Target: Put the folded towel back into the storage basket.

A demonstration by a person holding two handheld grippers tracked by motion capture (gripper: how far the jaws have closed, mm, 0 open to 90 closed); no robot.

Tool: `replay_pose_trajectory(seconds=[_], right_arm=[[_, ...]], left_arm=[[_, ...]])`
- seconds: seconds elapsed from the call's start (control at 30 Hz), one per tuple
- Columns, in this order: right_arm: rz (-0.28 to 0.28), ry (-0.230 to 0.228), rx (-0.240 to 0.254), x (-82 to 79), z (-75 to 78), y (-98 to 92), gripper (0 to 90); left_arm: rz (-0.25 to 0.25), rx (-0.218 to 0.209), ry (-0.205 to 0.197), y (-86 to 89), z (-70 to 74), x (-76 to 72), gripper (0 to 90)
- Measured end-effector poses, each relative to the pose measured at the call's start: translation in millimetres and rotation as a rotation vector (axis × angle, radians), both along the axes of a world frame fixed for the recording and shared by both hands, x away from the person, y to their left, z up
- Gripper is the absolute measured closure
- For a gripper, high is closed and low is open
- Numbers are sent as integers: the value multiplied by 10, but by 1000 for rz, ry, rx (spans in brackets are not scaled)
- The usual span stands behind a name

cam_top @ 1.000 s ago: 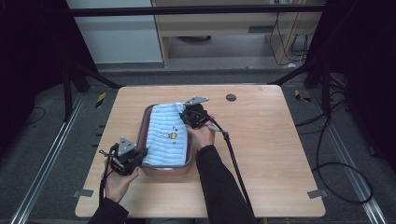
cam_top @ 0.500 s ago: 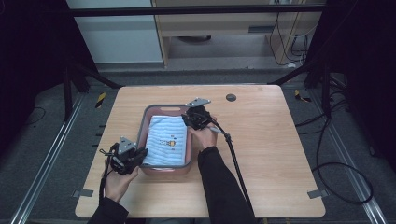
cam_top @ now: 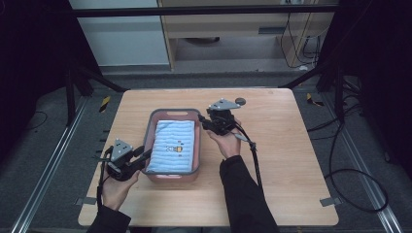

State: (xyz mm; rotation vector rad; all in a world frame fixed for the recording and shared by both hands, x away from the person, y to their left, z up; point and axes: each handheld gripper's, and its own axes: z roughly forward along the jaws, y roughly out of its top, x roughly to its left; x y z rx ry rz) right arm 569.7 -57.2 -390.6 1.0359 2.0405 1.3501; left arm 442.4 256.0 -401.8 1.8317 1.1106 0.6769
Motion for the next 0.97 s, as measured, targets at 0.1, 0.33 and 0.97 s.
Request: replay_pose_trajectory(seconds=[0.1, 0.33, 0.97], right_arm=[[-24, -13, 10, -88, 40, -181, 447], [-85, -12, 30, -313, 1, -666, 290], [-204, 45, -2, -831, -431, -1696, 224]], left_arm=[[-8, -15, -2, 33, 52, -12, 577], [-6, -33, -13, 116, 69, -1, 460], [62, -28, -32, 454, -31, 62, 294]])
